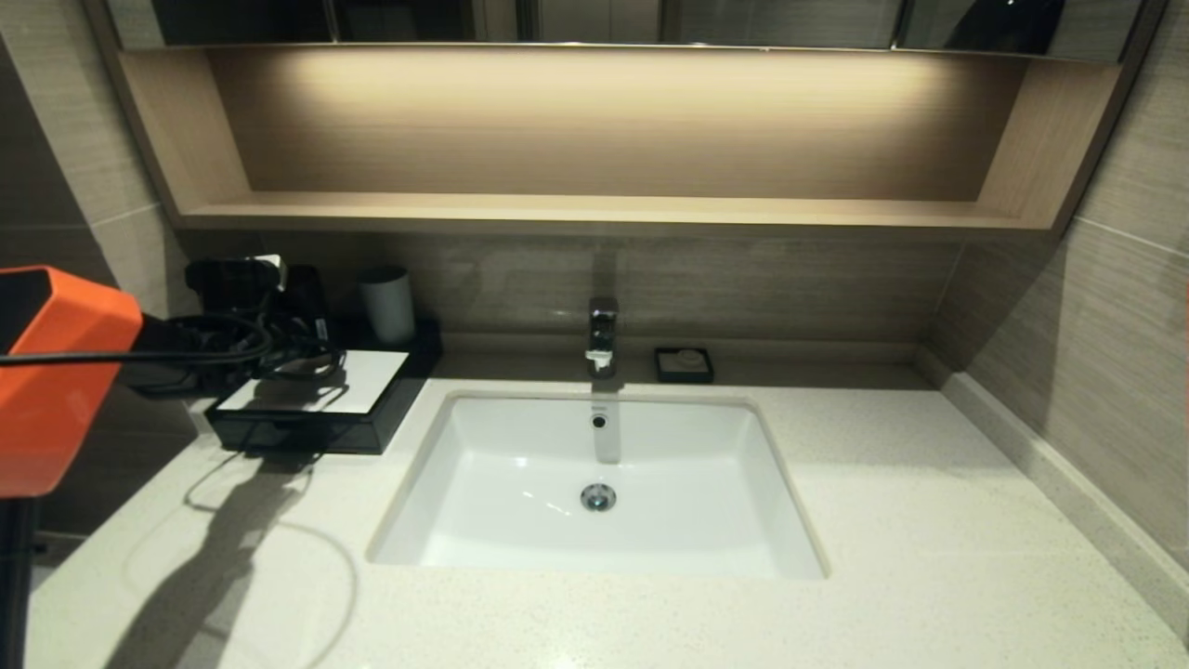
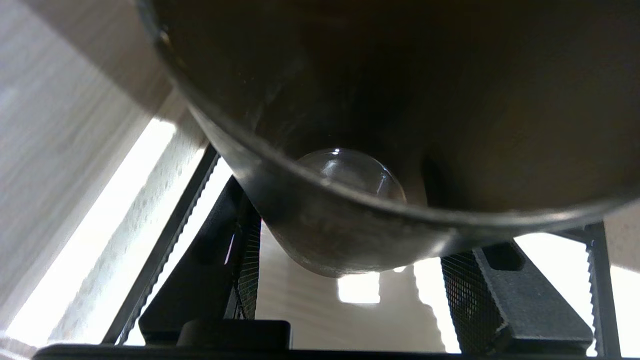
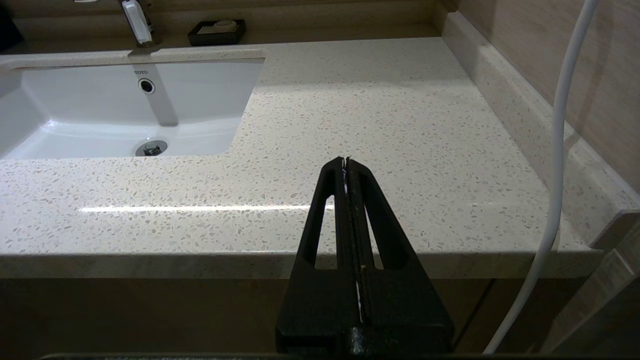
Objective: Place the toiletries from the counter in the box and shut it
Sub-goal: Place the cup on the storage box
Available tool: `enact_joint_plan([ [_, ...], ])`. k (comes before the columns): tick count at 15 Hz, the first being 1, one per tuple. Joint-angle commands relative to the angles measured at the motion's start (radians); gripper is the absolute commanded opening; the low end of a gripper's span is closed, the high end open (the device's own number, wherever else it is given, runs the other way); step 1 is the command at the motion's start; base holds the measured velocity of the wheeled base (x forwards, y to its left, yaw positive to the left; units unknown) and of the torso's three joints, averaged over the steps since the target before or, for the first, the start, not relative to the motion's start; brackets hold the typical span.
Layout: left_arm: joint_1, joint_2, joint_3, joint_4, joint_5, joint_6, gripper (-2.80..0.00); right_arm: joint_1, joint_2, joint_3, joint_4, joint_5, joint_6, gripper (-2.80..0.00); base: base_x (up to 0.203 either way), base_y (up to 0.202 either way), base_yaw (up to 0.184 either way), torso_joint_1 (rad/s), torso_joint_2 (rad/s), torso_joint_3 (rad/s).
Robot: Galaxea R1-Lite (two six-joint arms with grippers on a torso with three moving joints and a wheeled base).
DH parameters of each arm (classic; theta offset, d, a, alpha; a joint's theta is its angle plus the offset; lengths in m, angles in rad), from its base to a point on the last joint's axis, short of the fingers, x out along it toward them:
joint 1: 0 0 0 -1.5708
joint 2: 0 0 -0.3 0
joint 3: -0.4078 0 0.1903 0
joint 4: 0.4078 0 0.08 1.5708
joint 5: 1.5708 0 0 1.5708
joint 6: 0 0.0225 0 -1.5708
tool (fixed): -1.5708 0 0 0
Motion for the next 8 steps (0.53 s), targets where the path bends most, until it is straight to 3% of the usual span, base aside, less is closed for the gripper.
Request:
enact_joint_plan([
  [1, -0.002, 0.018, -0.023, -0.002, 0.001, -0.001, -2.80, 0.000, 0.002, 0.000, 0.000, 0.000, 0.000, -2.80, 0.000, 0.000, 0.000, 0.000, 0.00, 0.000],
  [8, -0.001, 0.064, -0.096, 0.006, 0.004, 0.001, -2.80, 0.000, 0.002, -0.001, 0.000, 0.000, 0.000, -2.80, 0.000, 0.000, 0.000, 0.000, 0.00, 0.000],
])
